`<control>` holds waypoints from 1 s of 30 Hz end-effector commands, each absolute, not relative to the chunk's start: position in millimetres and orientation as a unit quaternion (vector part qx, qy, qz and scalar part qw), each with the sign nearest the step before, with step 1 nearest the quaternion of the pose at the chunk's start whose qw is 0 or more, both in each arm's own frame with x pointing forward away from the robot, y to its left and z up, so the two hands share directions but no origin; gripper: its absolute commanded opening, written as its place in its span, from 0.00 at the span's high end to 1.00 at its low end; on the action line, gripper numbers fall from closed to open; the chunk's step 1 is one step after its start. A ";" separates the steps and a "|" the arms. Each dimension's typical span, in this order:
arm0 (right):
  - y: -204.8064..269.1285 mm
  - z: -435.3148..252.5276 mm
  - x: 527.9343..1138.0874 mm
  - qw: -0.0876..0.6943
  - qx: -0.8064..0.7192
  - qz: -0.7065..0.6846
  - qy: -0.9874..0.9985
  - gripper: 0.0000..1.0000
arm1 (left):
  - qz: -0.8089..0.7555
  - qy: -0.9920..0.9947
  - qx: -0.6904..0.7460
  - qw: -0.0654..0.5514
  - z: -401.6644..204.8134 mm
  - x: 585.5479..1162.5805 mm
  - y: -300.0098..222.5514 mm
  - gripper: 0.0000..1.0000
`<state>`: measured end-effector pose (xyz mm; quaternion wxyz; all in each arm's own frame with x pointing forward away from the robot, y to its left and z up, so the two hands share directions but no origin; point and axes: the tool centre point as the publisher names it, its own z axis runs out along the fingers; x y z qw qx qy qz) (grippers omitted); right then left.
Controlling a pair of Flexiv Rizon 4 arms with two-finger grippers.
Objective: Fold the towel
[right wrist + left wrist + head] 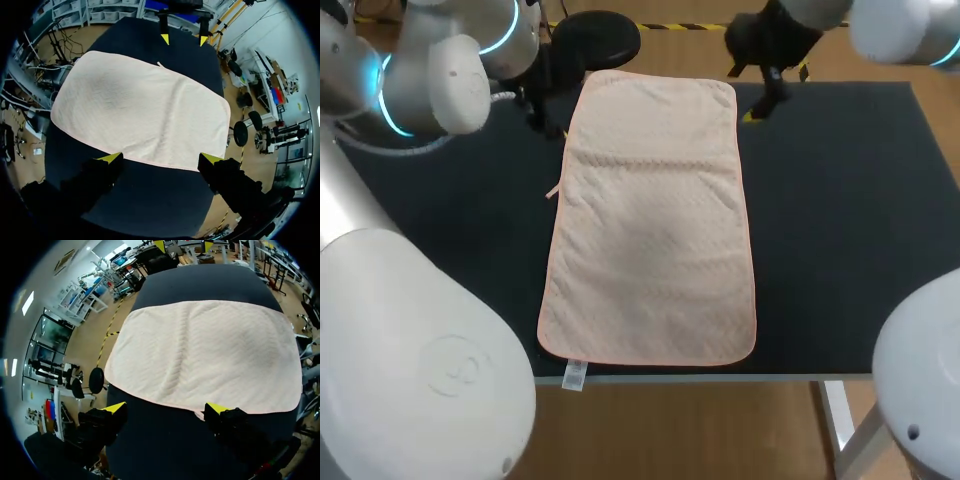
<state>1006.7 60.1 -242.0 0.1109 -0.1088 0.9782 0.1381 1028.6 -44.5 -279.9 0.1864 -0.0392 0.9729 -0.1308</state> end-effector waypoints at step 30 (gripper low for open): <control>74.9 -343.9 976.5 0.033 -0.029 0.037 0.998 0.00 | -0.093 0.993 0.002 0.071 -362.5 1000.3 -62.0 0.00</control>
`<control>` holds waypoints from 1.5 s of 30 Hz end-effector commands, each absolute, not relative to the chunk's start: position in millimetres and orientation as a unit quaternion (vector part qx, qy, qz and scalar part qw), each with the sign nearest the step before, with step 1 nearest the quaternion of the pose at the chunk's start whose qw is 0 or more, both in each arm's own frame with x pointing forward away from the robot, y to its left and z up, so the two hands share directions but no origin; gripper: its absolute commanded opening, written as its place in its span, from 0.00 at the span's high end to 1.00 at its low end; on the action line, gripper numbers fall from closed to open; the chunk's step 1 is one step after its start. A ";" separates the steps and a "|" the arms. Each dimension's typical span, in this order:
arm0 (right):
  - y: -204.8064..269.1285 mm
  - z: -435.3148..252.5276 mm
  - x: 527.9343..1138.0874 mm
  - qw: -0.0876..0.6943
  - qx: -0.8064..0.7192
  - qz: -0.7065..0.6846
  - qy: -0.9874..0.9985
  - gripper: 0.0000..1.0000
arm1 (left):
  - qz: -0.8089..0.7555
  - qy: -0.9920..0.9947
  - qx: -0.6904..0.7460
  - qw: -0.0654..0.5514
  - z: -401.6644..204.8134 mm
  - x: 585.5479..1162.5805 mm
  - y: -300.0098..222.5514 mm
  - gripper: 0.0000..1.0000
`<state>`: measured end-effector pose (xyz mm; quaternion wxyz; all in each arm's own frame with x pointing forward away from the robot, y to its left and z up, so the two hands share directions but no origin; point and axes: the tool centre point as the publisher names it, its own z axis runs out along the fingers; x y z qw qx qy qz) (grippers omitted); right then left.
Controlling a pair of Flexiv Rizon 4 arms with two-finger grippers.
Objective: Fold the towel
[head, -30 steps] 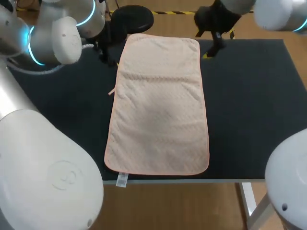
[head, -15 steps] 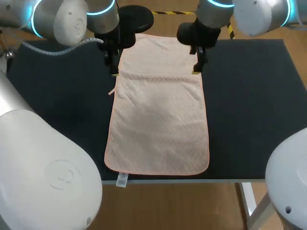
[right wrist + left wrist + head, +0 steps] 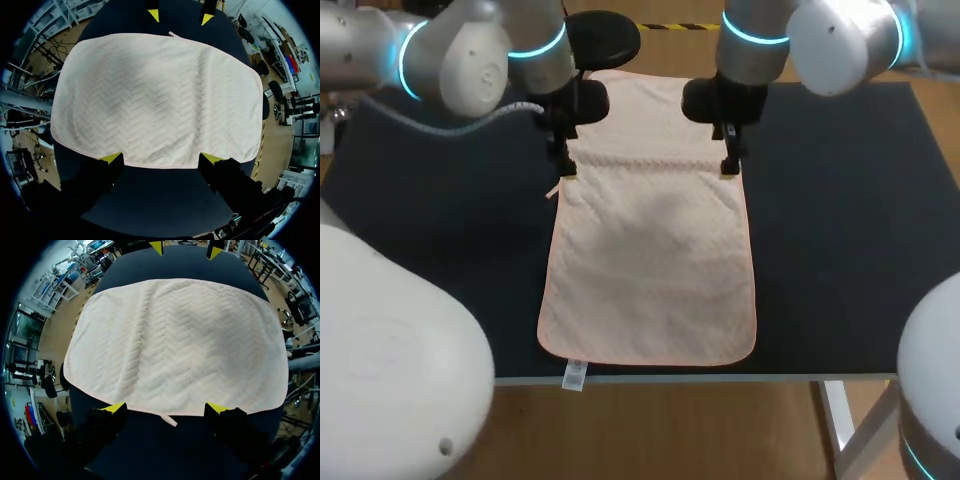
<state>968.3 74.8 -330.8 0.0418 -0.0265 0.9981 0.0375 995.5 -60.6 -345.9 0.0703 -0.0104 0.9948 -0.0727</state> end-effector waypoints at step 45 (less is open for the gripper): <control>56.1 -421.2 1008.9 0.011 0.003 0.029 1.000 0.00 | -0.068 0.997 0.024 0.041 -428.6 1035.9 -73.9 0.00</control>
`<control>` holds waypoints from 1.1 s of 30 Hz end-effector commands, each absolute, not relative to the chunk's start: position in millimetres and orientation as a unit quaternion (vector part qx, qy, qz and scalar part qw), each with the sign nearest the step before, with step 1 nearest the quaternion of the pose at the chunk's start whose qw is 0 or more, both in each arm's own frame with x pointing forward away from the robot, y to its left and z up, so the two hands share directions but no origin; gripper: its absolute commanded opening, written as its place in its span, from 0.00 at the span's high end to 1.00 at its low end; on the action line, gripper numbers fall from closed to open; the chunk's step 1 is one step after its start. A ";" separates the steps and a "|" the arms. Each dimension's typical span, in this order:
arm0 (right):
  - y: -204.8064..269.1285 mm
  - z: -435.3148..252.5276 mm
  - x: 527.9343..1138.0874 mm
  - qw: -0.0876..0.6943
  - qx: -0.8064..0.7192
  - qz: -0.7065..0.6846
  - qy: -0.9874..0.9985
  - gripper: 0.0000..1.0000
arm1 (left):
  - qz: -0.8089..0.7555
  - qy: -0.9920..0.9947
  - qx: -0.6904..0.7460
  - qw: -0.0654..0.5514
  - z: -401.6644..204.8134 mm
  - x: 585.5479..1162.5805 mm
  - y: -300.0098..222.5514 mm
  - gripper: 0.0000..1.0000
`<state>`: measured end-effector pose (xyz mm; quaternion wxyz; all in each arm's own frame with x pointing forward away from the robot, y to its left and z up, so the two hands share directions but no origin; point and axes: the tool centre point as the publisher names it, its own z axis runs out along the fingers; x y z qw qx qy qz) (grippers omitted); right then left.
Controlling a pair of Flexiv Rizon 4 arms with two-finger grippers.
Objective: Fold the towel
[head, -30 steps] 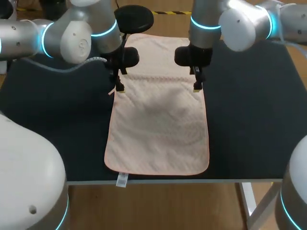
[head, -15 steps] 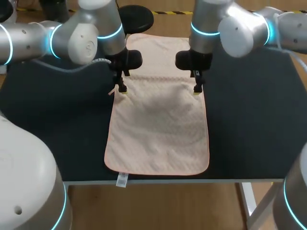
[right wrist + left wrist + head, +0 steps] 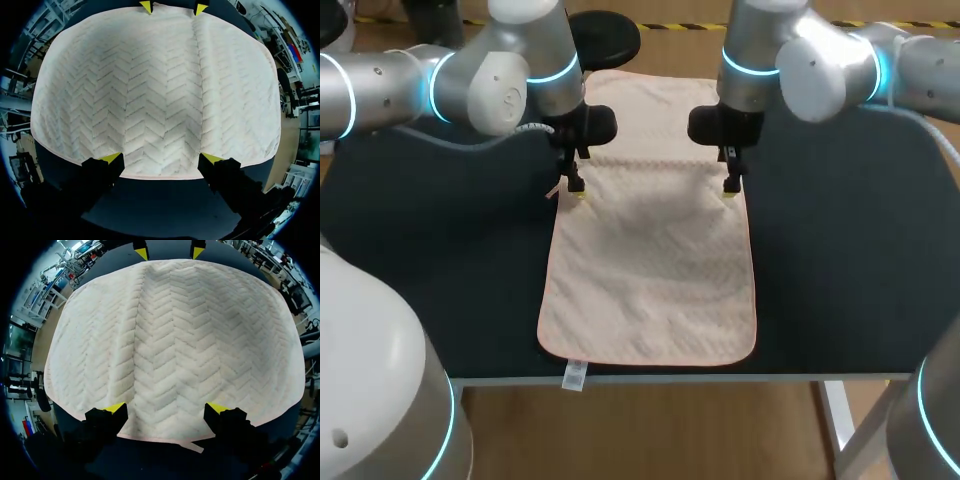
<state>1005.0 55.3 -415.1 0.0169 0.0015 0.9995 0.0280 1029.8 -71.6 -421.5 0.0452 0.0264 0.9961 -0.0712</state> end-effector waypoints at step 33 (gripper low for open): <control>55.2 -434.5 1002.5 0.004 0.000 0.014 1.000 1.00 | -0.082 0.996 0.014 0.035 -448.0 1031.8 -74.8 1.00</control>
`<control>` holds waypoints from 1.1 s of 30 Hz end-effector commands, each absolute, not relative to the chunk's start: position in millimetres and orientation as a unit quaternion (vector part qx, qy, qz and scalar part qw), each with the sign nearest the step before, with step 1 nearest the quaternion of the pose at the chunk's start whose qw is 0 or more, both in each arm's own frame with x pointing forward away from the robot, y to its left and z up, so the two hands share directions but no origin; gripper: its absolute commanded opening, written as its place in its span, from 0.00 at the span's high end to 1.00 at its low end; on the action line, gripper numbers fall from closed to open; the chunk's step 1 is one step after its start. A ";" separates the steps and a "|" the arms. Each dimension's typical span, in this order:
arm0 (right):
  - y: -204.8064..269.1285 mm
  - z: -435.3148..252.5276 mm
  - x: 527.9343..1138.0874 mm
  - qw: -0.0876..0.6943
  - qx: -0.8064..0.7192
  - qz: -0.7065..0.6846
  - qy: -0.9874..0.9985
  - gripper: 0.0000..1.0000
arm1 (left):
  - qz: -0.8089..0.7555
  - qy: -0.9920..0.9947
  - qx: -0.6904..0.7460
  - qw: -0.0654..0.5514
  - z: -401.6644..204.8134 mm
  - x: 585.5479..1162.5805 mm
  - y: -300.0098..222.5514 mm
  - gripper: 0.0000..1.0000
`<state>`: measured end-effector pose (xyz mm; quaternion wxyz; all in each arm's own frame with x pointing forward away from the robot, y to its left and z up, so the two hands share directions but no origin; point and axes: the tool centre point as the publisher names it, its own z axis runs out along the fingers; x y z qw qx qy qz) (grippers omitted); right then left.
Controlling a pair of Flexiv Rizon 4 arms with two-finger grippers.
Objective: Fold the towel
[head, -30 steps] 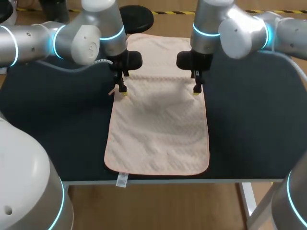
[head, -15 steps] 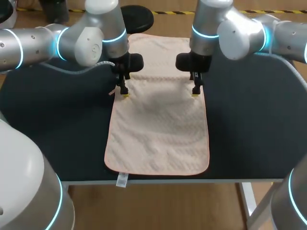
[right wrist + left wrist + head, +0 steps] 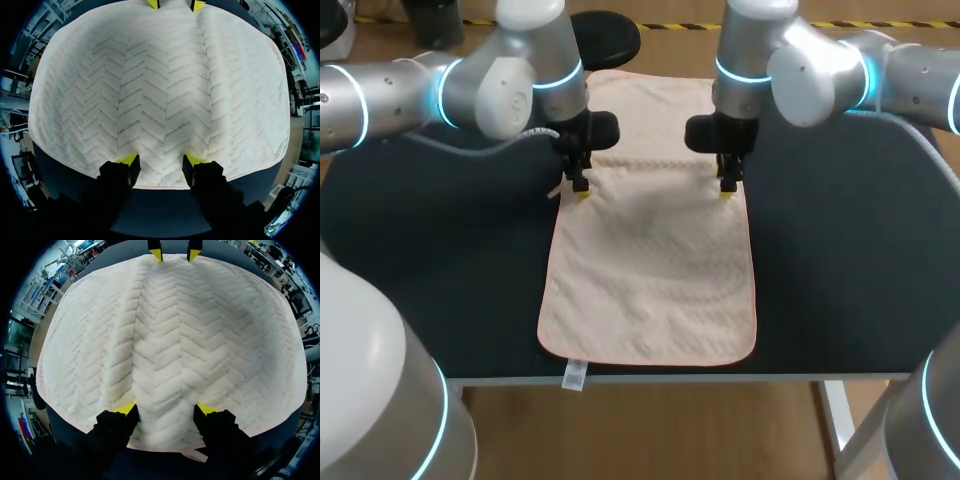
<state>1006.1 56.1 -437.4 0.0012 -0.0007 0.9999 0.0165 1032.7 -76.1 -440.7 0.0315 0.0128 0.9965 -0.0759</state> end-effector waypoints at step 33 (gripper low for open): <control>49.5 -412.0 1000.1 0.029 0.015 0.032 0.999 0.00 | -0.100 0.993 0.025 0.060 -419.0 1028.1 -75.0 1.00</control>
